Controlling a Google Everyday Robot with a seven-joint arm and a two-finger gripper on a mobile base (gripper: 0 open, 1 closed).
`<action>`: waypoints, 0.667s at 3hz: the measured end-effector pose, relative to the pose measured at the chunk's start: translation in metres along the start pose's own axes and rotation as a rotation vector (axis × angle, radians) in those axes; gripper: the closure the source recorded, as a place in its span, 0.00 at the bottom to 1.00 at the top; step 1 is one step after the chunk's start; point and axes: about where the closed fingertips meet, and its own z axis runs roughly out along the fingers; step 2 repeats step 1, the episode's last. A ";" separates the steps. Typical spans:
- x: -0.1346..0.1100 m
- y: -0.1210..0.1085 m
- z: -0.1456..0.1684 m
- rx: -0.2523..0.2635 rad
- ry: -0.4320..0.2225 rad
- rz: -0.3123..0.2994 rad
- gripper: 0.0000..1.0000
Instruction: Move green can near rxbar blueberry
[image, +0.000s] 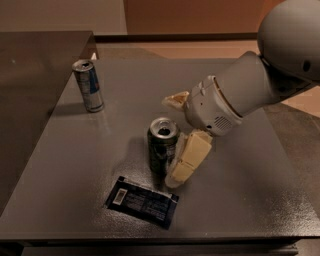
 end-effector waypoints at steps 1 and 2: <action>0.000 0.000 0.000 0.000 0.000 0.000 0.00; 0.000 0.000 0.000 0.000 0.000 0.000 0.00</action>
Offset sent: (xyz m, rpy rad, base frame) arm 0.0000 0.0000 0.0000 0.0000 0.0000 0.0000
